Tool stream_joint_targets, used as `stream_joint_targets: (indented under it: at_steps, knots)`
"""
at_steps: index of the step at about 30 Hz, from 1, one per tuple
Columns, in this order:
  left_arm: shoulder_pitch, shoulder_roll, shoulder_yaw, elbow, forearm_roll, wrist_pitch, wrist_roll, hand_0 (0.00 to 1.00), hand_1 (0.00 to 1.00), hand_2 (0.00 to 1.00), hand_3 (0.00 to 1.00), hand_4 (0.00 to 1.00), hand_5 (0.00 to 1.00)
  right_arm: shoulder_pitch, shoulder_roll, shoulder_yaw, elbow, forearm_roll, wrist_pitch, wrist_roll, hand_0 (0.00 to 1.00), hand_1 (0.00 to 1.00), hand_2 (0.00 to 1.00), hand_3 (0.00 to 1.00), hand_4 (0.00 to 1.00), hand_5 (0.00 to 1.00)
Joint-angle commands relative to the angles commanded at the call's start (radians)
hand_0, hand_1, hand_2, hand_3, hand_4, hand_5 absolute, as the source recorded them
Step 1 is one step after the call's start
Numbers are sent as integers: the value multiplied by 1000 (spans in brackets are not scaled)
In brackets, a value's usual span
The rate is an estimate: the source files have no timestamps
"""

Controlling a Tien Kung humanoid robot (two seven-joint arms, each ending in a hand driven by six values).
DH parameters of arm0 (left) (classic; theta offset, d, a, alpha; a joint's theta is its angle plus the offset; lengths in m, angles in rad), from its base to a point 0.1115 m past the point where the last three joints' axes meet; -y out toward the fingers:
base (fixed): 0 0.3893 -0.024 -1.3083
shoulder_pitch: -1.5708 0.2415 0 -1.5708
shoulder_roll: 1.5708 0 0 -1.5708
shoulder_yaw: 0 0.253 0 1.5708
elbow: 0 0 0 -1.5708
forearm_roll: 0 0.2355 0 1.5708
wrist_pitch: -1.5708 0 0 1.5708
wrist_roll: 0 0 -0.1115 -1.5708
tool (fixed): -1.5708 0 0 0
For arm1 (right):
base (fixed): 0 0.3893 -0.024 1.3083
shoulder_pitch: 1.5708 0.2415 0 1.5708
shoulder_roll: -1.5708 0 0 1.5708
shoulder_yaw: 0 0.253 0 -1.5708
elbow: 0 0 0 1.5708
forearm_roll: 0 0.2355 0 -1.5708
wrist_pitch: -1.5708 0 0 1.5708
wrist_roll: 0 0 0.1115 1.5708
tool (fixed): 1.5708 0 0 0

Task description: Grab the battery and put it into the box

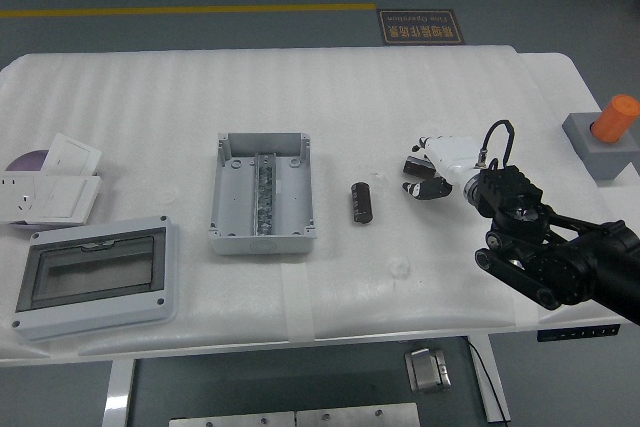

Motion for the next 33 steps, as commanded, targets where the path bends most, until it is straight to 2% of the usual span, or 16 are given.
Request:
stream_joint_targets:
  at_steps: [5, 6, 11, 12, 24, 33]
  knots:
    - [-1, 0, 0, 0, 1, 0, 0, 637, 662, 551, 601, 718, 425, 2, 5, -11, -10, 12, -16, 11, 350, 541, 666, 752, 762, 508]
    - [-1, 0, -1, 0, 1, 0, 0, 637, 662, 552, 602, 720, 428, 3, 6, -14, -12, 14, -19, 14, 321, 510, 610, 699, 662, 472]
    - [-2, 1, -2, -1, 2, 0, 0, 637, 662, 552, 602, 720, 428, 5, 6, -25, -17, 18, -30, 25, 321, 510, 610, 699, 662, 472]
    - [-2, 1, -2, -1, 2, 0, 0, 637, 662, 552, 603, 721, 429, 4, 5, -26, -18, 19, -31, 27, 304, 490, 592, 686, 609, 465]
    - [-4, 1, -11, -5, 10, 0, -1, 637, 662, 552, 604, 724, 441, 2, -5, -47, -23, 21, -46, 45, 295, 476, 568, 673, 650, 481]
    - [-2, 2, -14, -6, 12, 0, -2, 637, 662, 553, 604, 726, 447, -4, -10, -62, -22, 24, -61, 53, 298, 469, 567, 669, 639, 475]
